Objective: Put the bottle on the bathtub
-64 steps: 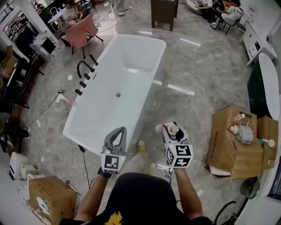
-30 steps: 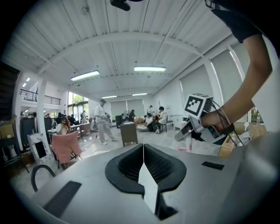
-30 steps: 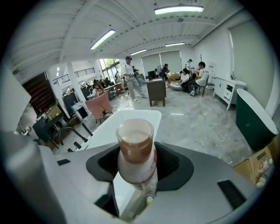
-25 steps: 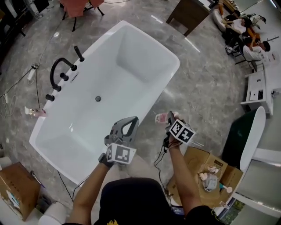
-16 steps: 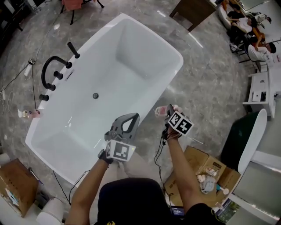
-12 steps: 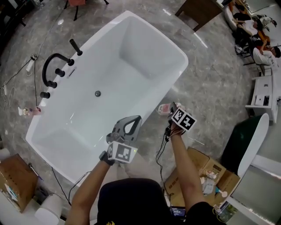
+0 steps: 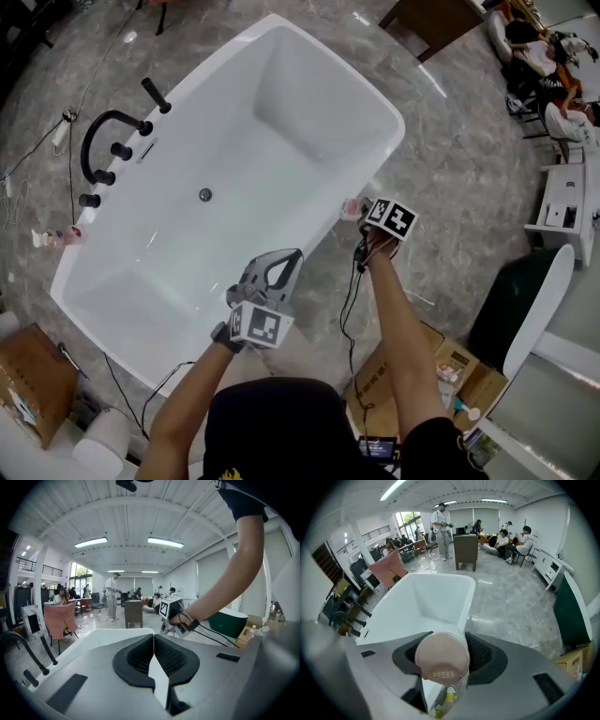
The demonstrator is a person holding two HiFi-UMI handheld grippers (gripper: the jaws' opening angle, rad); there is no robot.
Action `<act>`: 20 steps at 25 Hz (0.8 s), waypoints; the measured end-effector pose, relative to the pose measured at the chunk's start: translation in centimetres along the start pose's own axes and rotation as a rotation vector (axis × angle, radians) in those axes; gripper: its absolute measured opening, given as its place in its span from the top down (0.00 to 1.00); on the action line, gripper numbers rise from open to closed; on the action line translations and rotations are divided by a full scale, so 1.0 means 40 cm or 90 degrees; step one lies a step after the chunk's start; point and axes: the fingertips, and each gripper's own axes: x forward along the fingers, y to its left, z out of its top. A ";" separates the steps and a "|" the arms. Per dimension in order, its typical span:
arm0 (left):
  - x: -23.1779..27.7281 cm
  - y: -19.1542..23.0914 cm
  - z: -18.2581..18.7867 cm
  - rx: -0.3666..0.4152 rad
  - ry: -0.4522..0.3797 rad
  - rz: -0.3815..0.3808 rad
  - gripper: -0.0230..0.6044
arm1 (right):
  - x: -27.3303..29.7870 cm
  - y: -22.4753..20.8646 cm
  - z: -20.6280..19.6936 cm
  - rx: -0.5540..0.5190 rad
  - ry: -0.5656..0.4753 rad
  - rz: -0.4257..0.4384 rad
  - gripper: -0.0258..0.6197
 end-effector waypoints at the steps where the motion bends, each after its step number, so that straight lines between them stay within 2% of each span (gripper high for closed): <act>1: 0.005 -0.002 0.002 -0.001 -0.001 -0.001 0.93 | 0.012 -0.007 0.000 0.015 0.007 -0.003 0.63; 7: 0.010 -0.009 -0.003 -0.006 0.003 -0.005 0.93 | 0.055 -0.047 -0.012 0.140 0.026 -0.013 0.63; 10: 0.008 -0.013 -0.019 -0.009 0.009 -0.008 0.93 | 0.070 -0.053 -0.020 0.181 0.023 -0.019 0.63; 13: 0.006 -0.017 -0.031 -0.011 0.014 -0.010 0.93 | 0.084 -0.050 -0.028 0.184 0.021 -0.028 0.63; 20: 0.003 -0.018 -0.041 -0.011 0.020 -0.014 0.93 | 0.099 -0.027 -0.044 0.138 0.021 -0.046 0.63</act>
